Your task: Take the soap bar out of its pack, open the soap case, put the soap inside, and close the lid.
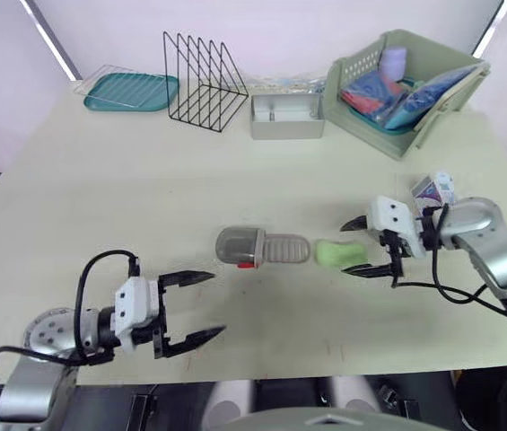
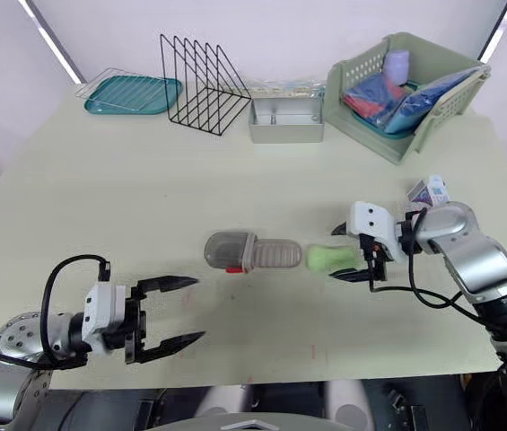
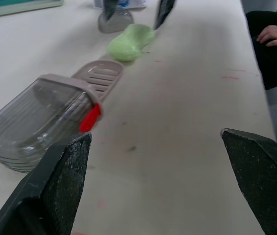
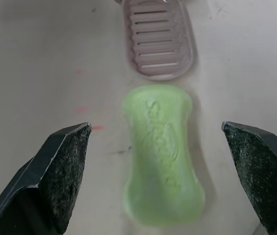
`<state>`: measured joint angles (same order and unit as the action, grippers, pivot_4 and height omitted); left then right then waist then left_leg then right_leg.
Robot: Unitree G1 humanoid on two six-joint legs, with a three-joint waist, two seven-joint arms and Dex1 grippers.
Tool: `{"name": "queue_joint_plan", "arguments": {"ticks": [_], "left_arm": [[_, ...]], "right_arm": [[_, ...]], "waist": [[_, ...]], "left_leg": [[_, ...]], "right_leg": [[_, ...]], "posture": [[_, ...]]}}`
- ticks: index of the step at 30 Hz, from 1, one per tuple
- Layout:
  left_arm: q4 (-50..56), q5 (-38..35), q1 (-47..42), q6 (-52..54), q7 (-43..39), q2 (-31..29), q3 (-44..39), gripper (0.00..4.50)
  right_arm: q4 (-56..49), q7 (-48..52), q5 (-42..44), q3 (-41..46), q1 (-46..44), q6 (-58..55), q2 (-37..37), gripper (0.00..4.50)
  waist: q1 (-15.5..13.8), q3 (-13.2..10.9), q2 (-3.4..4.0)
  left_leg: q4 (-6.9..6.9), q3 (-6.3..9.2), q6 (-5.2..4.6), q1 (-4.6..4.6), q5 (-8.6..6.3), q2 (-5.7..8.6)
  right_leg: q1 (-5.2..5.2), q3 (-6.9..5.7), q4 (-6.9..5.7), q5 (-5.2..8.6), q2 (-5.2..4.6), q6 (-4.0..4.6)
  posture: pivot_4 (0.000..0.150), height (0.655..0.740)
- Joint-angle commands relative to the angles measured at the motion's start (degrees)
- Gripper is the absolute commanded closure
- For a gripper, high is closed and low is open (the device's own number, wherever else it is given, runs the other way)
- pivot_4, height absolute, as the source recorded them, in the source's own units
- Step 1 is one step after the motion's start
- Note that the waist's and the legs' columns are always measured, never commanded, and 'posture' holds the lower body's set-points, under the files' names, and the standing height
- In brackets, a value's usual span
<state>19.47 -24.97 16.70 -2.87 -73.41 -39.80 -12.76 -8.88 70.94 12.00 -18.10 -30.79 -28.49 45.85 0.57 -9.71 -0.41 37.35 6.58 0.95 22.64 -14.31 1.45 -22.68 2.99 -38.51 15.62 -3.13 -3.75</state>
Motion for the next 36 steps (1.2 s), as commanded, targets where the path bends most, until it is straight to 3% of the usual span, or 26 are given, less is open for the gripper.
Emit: {"name": "queue_joint_plan", "arguments": {"ticks": [1, 23, 25, 27, 30, 36], "left_arm": [[-0.4, -0.2, -1.2, -2.9, -0.3, -0.6, 0.3, 0.01], [-0.5, 0.2, 0.0, -3.6, 3.3, -0.7, 2.7, 0.01], [-0.3, 0.4, 0.1, -3.7, 3.6, -0.5, 3.0, 0.00], [-0.3, 0.4, 0.1, -3.7, 3.9, -0.4, 3.2, 0.00], [-0.5, 0.6, 0.1, -4.0, 4.2, -0.4, 3.6, 0.00], [-1.3, 0.7, 0.0, -4.5, 4.4, -0.6, 3.7, 0.00]], "right_arm": [[-1.3, -0.7, -1.4, -1.6, -1.8, -3.7, -0.5, 0.00], [-0.1, -1.8, -6.6, -6.0, -1.7, -5.8, -0.5, 0.00], [0.7, -1.6, -7.3, -6.1, -1.9, -4.7, -0.4, 0.88], [1.4, -1.5, -7.8, -6.0, -2.1, -3.7, -0.4, 1.38], [1.9, -1.0, -8.3, -5.8, -2.5, -2.4, -0.2, 2.83], [-0.1, 1.2, -6.2, -3.9, -5.2, -2.0, -0.9, 2.85]], "waist": [[0.0, 0.0, 0.00], [0.5, 0.0, 0.00], [0.4, 0.0, 0.00], [0.4, 0.0, 0.00], [0.4, 0.0, 0.00], [0.4, 0.0, 0.01]], "left_leg": [[0.01, 0.01, 0.00, 0.03, 0.00, 0.02], [-0.04, -0.02, 0.00, 0.04, 0.00, 0.00], [-0.04, -0.01, 0.00, 0.04, 0.00, 0.00], [-0.04, -0.02, 0.00, 0.04, 0.00, 0.00], [-0.04, -0.02, 0.00, 0.03, 0.00, 0.00], [-0.04, -0.01, 0.00, 0.03, 0.00, 0.00]], "right_leg": [[0.00, -0.01, 0.02, 0.00, -0.01, 0.00], [-0.05, 0.01, 0.03, 0.00, 0.01, -0.01], [-0.05, 0.01, 0.03, 0.00, 0.02, -0.01], [-0.05, 0.01, 0.03, 0.00, 0.02, -0.01], [-0.04, 0.01, 0.04, 0.00, 0.02, -0.01], [-0.04, 0.00, 0.04, 0.00, 0.02, -0.01]], "posture": [[0.150, 0.7400], [0.150, 0.7400], [0.150, 0.7400], [0.150, 0.7400], [0.150, 0.7400], [0.150, 0.7400]]}}
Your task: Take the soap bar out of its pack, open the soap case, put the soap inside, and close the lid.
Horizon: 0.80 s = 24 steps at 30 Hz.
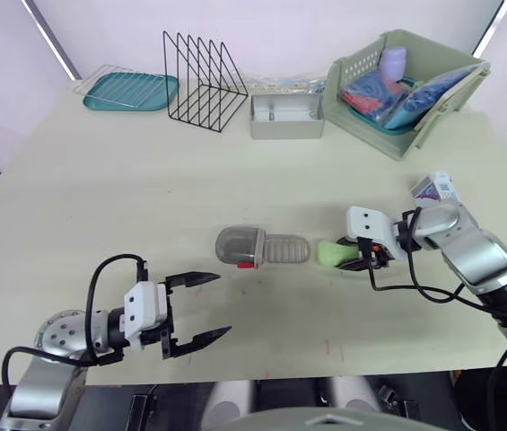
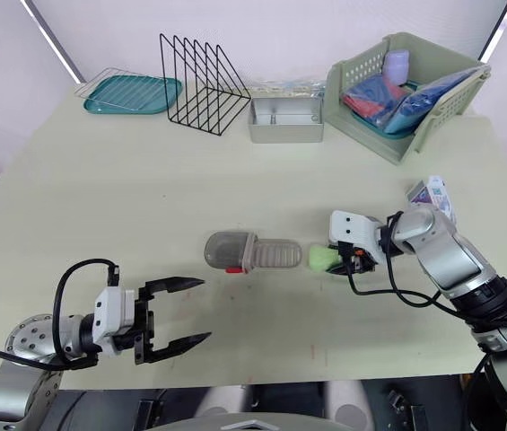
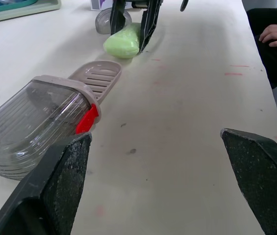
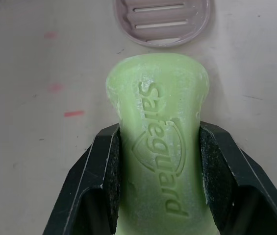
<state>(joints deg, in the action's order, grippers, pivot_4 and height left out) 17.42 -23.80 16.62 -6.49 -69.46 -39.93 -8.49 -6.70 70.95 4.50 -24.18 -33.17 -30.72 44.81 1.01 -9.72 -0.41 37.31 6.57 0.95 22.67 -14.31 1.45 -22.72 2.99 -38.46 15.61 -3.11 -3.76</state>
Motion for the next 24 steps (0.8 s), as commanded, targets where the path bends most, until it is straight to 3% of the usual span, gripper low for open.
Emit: {"name": "queue_joint_plan", "arguments": {"ticks": [1, 7, 15, 24], "left_arm": [[0.7, -0.4, 0.0, -0.9, 0.5, -0.5, -0.6, 0.00], [0.3, -0.7, -0.3, -1.0, 0.7, -0.6, -0.7, 0.00], [0.6, -1.5, -0.3, -0.4, 1.7, -0.4, -1.1, 0.00], [1.3, -1.3, 0.0, -0.2, 3.2, -0.3, -0.7, 0.00]], "right_arm": [[-3.2, 1.4, 2.3, 2.6, -4.2, -1.5, -0.5, 2.85], [-5.8, -1.1, 4.9, 1.0, -10.1, -10.2, -6.9, 2.85], [-1.3, -7.3, 1.0, -4.4, -12.2, -12.0, -14.9, 2.85], [-0.6, -7.3, -0.1, -7.5, -12.1, -11.2, -15.9, 2.85]], "waist": [[0.0, 0.0, 0.01], [1.0, 0.0, 0.01], [1.2, 0.0, 0.02], [1.3, 0.0, 0.02]], "left_leg": [[0.00, 0.00, 0.00, 0.00, 0.00, 0.00], [-0.09, 0.08, 0.01, 0.01, 0.00, -0.06], [-0.08, 0.09, 0.01, 0.05, 0.00, 0.00], [-0.10, 0.20, 0.01, 0.05, 0.00, 0.00]], "right_leg": [[0.00, 0.00, 0.00, 0.00, 0.00, 0.00], [-0.06, -0.04, 0.00, 0.01, 0.05, 0.01], [-0.07, -0.03, 0.02, 0.00, 0.00, 0.01], [-0.12, -0.01, -0.01, 0.00, 0.00, 0.01]], "posture": [[0.150, 0.7400], [0.150, 0.7400], [0.150, 0.7400], [0.150, 0.7400]]}}
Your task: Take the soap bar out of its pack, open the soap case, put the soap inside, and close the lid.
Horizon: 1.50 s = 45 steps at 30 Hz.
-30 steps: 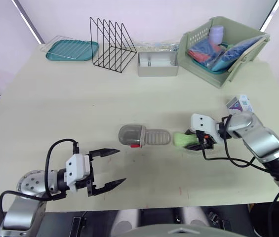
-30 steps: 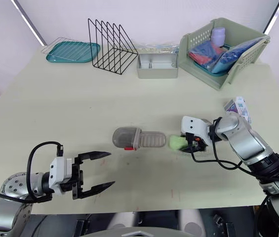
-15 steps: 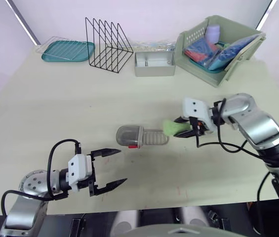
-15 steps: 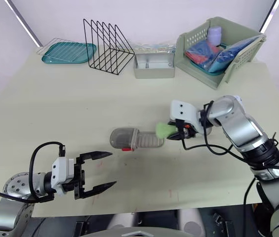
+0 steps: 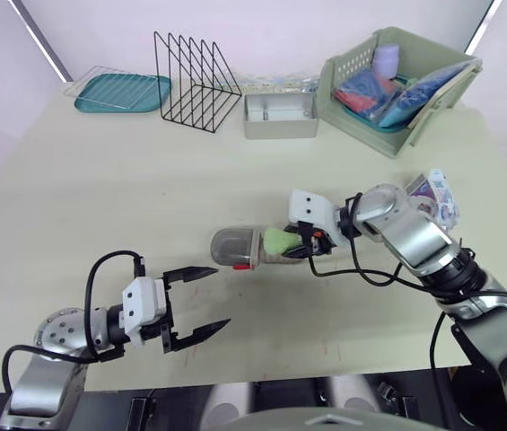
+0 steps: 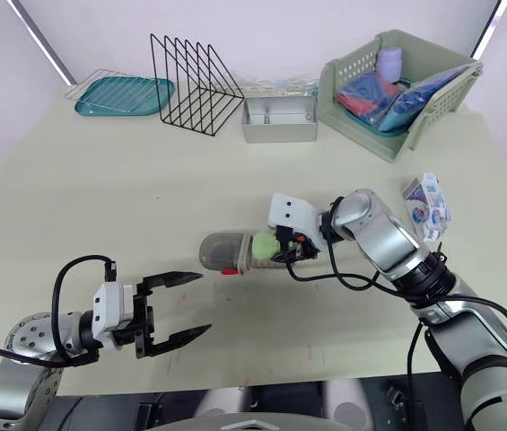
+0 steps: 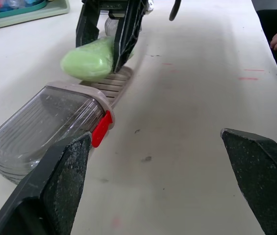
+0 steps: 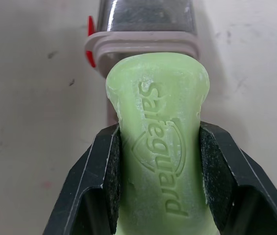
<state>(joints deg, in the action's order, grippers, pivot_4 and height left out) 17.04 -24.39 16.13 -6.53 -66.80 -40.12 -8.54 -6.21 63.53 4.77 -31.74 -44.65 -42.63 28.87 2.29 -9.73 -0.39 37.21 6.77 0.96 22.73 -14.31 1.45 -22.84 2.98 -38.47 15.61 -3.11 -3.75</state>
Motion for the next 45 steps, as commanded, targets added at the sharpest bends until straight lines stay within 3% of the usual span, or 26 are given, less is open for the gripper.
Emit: {"name": "queue_joint_plan", "arguments": {"ticks": [1, 15, 16, 17, 21, 24, 29, 36, 42, 45], "left_arm": [[1.8, -0.7, 0.6, -0.3, 0.7, -0.1, -0.6, 0.00], [1.6, -0.4, 0.6, -0.4, 2.1, -0.1, -0.1, 0.00], [1.7, -0.4, 0.6, -0.4, 2.2, -0.1, -0.1, 0.00], [1.7, -0.4, 0.6, -0.4, 2.2, -0.1, -0.1, 0.00], [1.7, -0.3, 0.8, -0.6, 2.3, -0.2, -0.1, 0.00], [1.4, -0.1, 0.5, -0.7, 2.3, -0.2, -0.1, 0.00], [0.4, 0.3, -1.3, -0.1, 2.4, -0.9, -0.4, 0.00], [-2.5, -0.2, -10.3, 4.7, 1.7, -4.5, -0.7, 0.00], [-8.0, 2.8, -20.6, 6.4, -4.5, -9.9, 3.8, 0.00], [-12.5, 5.4, -27.9, 6.2, -8.3, -11.5, 7.8, 0.00]], "right_arm": [[-0.9, 0.1, -0.6, -0.2, -0.7, 1.0, 0.0, 2.85], [2.5, 0.4, -2.3, -1.4, -2.1, 1.9, -2.2, 2.85], [2.5, 0.3, -2.3, -1.3, -2.2, 2.0, -2.4, 1.83], [2.4, 0.7, -2.4, -1.4, -2.4, 2.2, -2.2, 1.67], [0.7, 1.5, -1.8, -0.4, -3.1, 1.6, -1.4, 0.01], [-1.2, 2.2, -0.9, 0.9, -2.9, 1.1, 0.0, 0.01], [-3.5, 2.1, 6.2, 12.0, 2.8, 3.5, 3.1, 0.01], [-6.3, 3.2, 16.8, 27.9, 23.5, 19.6, 2.4, 0.01], [-5.2, 2.9, 17.4, 32.4, 41.4, 38.4, -1.5, 0.01], [-1.9, 3.2, 15.7, 32.6, 46.0, 45.9, -2.0, 0.01]], "waist": [[0.1, 0.0, 0.00], [0.1, 0.0, 0.00], [0.1, 0.0, 0.00], [0.1, 0.0, 0.00], [0.1, 0.0, 0.01], [0.0, 0.0, 0.01], [-0.2, 0.0, 0.00], [-0.6, 0.0, -0.01], [0.2, 0.0, 0.01], [0.1, 0.0, 0.01]], "left_leg": [[0.00, 0.00, 0.00, 0.00, 0.00, 0.00], [-0.01, 0.00, 0.00, 0.00, 0.00, -0.01], [-0.01, 0.00, 0.00, 0.00, 0.00, 0.00], [-0.01, 0.00, 0.00, 0.00, 0.00, -0.01], [-0.01, 0.01, 0.00, 0.00, 0.00, 0.00], [-0.01, 0.05, 0.00, 0.00, 0.00, 0.00], [0.00, 0.08, 0.00, 0.03, 0.00, 0.01], [0.00, 0.00, 0.00, 0.02, 0.00, 0.02], [0.00, -0.10, 0.00, -0.06, 0.00, 0.06], [-0.03, -0.19, 0.00, -0.13, 0.00, 0.11]], "right_leg": [[0.00, 0.00, 0.00, 0.00, 0.01, 0.00], [-0.01, 0.00, 0.00, 0.00, 0.02, 0.00], [-0.01, 0.00, 0.00, 0.00, 0.02, 0.00], [-0.01, 0.01, 0.00, 0.00, 0.01, 0.00], [-0.01, 0.00, 0.00, 0.00, 0.02, 0.00], [-0.01, 0.00, 0.00, 0.00, 0.01, 0.00], [0.02, -0.05, 0.03, 0.00, 0.00, 0.00], [0.13, -0.15, 0.08, 0.00, 0.01, 0.00], [0.13, -0.07, 0.01, 0.00, 0.11, -0.01], [0.14, 0.02, -0.02, 0.01, 0.16, -0.01]], "posture": [[0.150, 0.7400], [0.150, 0.7400], [0.150, 0.7400], [0.150, 0.7400], [0.150, 0.7400], [0.150, 0.7400], [0.150, 0.7400], [0.150, 0.7400], [0.150, 0.7400], [0.150, 0.7400]]}}
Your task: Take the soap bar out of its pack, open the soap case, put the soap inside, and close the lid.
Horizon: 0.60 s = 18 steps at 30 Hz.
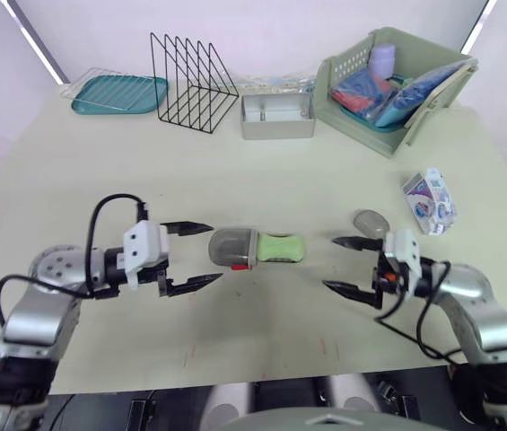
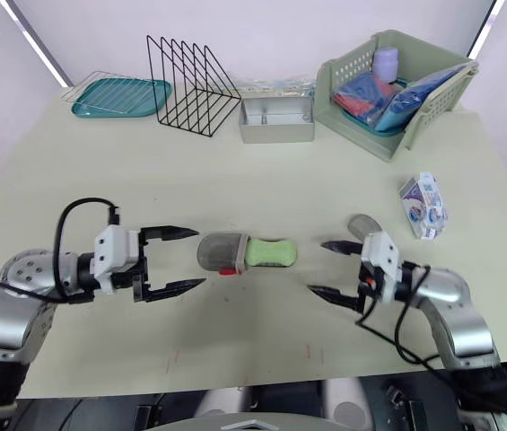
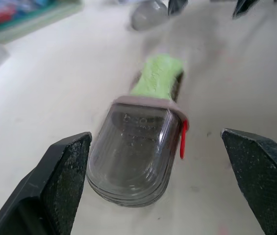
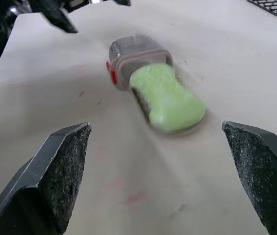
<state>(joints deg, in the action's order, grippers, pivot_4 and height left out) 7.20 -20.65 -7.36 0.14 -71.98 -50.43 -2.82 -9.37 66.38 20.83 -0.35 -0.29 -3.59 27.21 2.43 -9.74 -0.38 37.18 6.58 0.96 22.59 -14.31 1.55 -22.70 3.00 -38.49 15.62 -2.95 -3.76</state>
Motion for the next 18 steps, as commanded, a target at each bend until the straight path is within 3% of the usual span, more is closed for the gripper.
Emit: {"name": "queue_joint_plan", "arguments": {"ticks": [1, 10, 18], "left_arm": [[-4.3, 2.2, -7.1, -0.3, -4.0, -1.2, 3.2, 0.00], [-18.9, 9.3, -25.0, -2.5, -13.1, 0.2, 12.6, 0.00], [-25.7, 12.7, -31.9, -2.6, -18.2, 2.0, 17.1, 0.00]], "right_arm": [[1.9, -0.2, -0.4, 1.3, 2.3, 7.8, -0.6, 0.01], [5.7, 0.7, 0.6, 1.0, 4.6, 14.7, -0.2, 0.01], [10.1, 1.9, 0.6, 0.7, 5.9, 20.1, -0.1, 0.01]], "waist": [[-0.1, 0.0, 0.00], [0.0, 0.0, -0.04], [0.0, 0.0, -0.06]], "left_leg": [[0.01, 0.00, 0.00, 0.00, 0.00, 0.01], [0.05, 0.00, 0.01, 0.00, 0.00, 0.03], [0.09, 0.04, 0.00, 0.02, 0.01, 0.04]], "right_leg": [[0.00, -0.01, 0.00, 0.00, 0.01, 0.00], [0.00, 0.05, -0.01, 0.01, 0.08, -0.01], [0.01, 0.04, -0.05, 0.01, 0.08, -0.01]], "posture": [[0.150, 0.7400], [0.150, 0.7400], [0.150, 0.7400]]}}
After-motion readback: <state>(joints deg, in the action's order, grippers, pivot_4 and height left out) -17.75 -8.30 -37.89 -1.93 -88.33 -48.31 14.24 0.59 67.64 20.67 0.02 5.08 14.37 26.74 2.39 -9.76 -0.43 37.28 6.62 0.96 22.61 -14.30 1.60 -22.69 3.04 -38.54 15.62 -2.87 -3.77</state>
